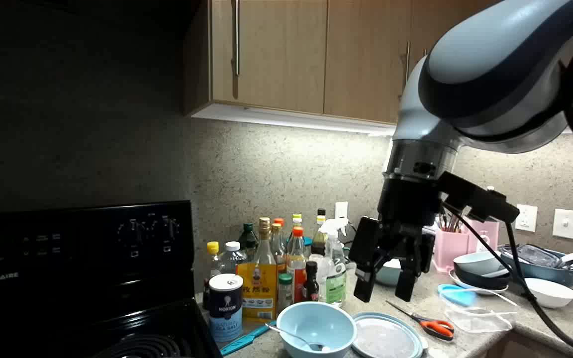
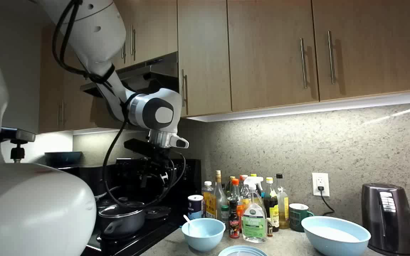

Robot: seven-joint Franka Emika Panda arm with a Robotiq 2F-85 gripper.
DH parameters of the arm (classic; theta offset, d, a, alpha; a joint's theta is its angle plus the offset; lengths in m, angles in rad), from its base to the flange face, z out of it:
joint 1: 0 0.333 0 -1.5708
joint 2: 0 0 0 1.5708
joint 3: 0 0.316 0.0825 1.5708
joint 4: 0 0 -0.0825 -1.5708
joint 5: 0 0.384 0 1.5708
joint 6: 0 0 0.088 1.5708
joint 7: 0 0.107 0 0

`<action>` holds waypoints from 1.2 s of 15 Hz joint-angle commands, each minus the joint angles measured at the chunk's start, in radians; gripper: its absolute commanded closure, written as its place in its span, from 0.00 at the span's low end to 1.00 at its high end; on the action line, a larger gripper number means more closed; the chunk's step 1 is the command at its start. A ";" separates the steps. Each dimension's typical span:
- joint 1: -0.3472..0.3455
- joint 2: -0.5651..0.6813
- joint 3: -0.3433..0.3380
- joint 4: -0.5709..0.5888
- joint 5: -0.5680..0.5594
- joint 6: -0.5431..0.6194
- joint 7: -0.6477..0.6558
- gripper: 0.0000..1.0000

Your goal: Put the pair of scissors onto the lid on the left

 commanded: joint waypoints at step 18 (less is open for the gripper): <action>-0.070 0.058 -0.024 0.039 0.020 0.003 0.002 0.00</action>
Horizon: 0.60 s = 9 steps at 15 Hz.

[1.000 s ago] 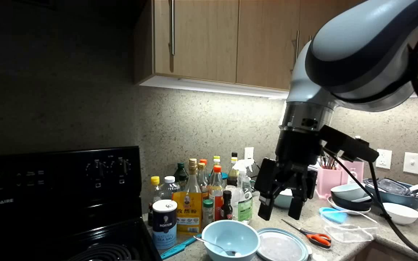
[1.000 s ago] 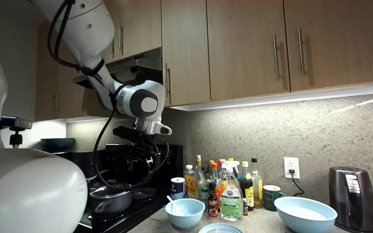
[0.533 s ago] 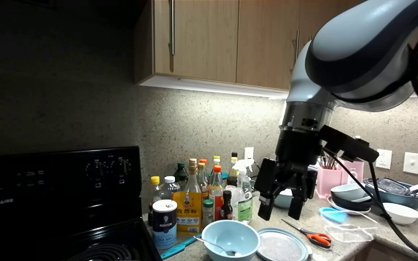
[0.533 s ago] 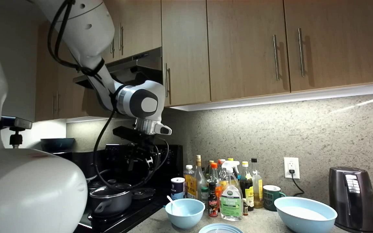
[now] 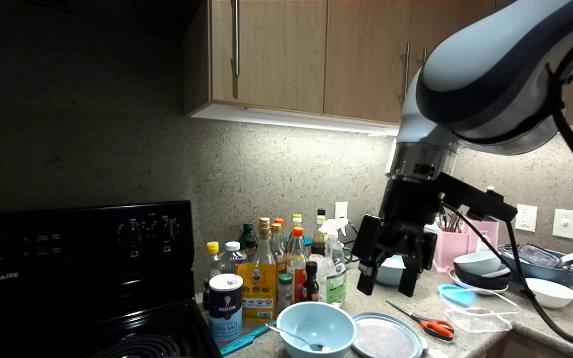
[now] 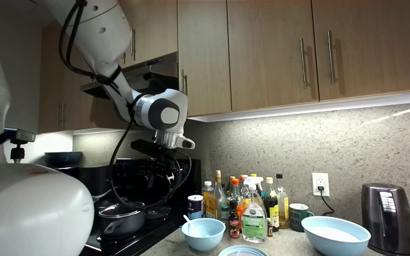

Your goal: Put the pair of scissors onto the lid on the left

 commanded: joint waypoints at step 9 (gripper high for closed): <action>-0.118 0.101 -0.070 0.031 0.097 -0.003 0.022 0.00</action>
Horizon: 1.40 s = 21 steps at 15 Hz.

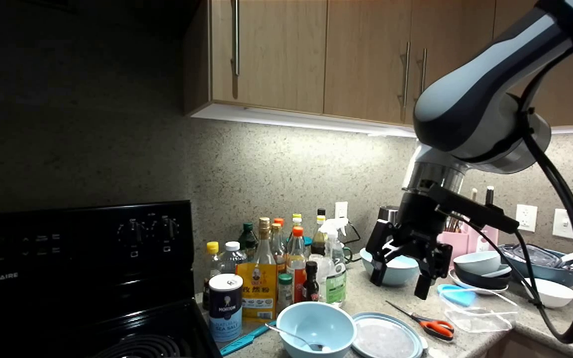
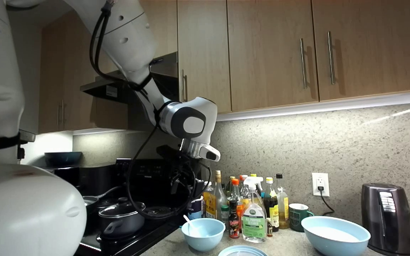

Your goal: Put the pair of scissors onto the lid on the left

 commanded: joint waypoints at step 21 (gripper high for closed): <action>-0.202 0.354 -0.106 0.205 -0.130 -0.212 -0.122 0.00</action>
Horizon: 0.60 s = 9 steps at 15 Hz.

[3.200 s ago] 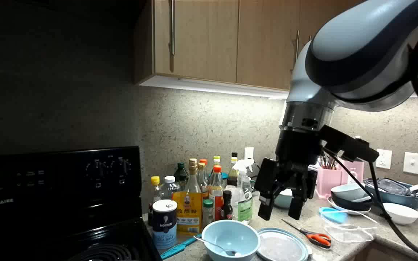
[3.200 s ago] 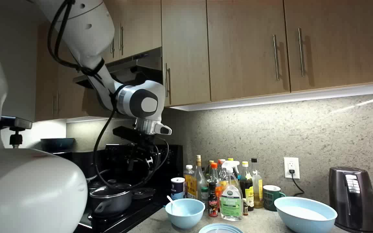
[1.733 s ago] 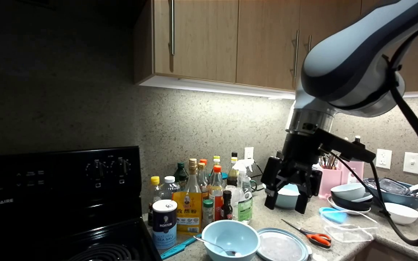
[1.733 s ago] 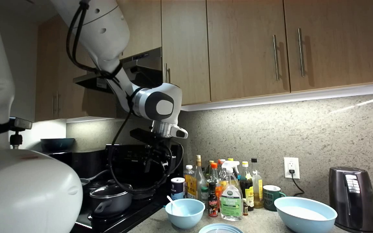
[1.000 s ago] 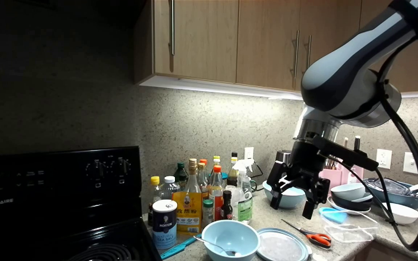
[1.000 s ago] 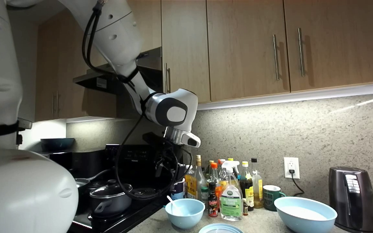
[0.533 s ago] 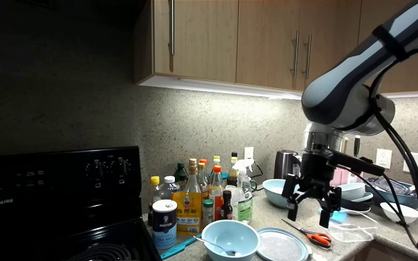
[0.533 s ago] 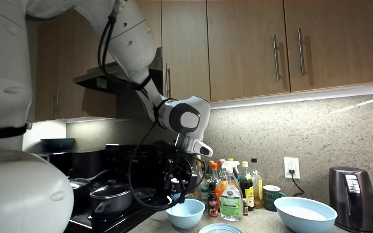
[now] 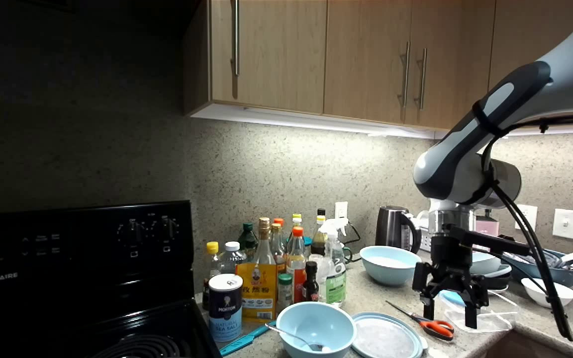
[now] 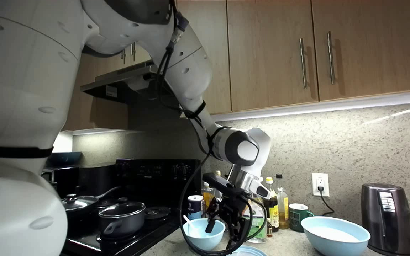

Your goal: Put the pair of scissors onto the lid on the left

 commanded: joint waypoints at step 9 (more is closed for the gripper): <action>-0.074 0.164 -0.016 0.230 -0.032 -0.148 -0.035 0.00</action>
